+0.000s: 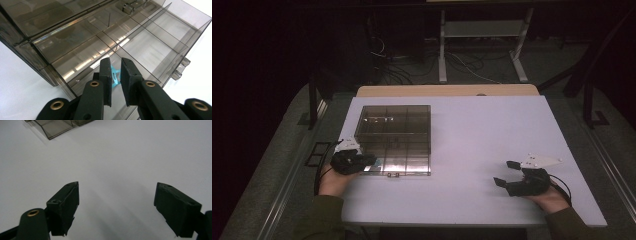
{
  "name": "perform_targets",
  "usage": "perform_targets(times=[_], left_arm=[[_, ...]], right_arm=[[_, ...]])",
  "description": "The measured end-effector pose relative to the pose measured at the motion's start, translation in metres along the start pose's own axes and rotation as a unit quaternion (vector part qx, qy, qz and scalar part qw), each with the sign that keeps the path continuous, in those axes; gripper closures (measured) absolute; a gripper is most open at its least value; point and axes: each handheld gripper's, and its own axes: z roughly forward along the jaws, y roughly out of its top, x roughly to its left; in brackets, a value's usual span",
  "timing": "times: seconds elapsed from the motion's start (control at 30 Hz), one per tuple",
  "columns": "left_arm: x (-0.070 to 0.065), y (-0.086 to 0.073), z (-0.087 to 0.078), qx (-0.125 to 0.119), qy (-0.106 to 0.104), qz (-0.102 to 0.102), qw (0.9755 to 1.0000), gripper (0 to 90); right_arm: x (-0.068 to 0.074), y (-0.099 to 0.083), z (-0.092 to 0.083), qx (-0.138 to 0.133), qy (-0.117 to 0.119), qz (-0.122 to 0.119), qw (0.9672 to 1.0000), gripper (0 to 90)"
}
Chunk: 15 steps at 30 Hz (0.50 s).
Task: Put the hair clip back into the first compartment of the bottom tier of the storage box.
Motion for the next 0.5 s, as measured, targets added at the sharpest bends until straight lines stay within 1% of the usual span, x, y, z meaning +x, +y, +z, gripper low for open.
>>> perform_targets(times=[0.43, 0.47, 0.5], left_arm=[[-0.0006, 0.0010, -0.0010, -0.018, 0.001, -0.010, 0.9998, 70.2], [-0.0008, 0.0011, -0.0010, -0.019, 0.001, -0.010, 0.9998, 69.6], [-0.0006, 0.0014, -0.0015, -0.016, 0.000, -0.006, 0.9999, 69.2]], right_arm=[[-0.0001, -0.0003, -0.0002, 0.000, 0.001, 0.001, 1.0000, 19.5], [0.0000, -0.0003, -0.0004, 0.000, 0.001, 0.001, 1.0000, 19.5], [-0.0001, -0.0003, -0.0005, 0.000, 0.001, 0.001, 1.0000, 19.5]])
